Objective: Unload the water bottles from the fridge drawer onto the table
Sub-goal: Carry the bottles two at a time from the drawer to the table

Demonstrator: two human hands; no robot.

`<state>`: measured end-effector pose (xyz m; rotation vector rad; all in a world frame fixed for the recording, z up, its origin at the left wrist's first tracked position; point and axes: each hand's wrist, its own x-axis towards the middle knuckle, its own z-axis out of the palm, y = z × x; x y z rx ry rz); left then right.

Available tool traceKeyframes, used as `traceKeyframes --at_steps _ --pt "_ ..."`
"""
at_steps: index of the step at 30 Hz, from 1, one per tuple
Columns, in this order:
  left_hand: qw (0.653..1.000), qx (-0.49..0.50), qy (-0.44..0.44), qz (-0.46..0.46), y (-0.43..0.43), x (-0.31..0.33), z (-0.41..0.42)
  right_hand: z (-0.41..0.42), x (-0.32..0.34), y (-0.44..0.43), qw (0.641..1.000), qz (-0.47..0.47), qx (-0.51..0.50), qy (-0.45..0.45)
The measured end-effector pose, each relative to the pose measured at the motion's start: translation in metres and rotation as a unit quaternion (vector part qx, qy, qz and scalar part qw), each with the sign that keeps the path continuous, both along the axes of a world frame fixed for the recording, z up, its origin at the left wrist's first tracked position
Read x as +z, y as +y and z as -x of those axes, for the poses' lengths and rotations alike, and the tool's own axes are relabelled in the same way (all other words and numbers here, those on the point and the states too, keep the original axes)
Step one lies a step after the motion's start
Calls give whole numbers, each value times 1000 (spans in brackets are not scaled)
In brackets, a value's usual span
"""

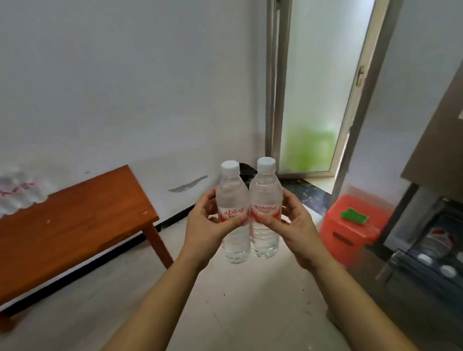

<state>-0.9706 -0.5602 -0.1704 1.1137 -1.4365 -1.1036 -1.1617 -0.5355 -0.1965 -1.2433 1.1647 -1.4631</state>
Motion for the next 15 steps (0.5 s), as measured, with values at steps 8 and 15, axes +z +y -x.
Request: traceKeyframes --at_steps 8,15 --pt "992 119 49 8 -8 3 -261 -250 15 -56 987 17 111 113" --pt "983 181 37 7 -38 -1 -420 -413 14 -112 975 8 198 101"
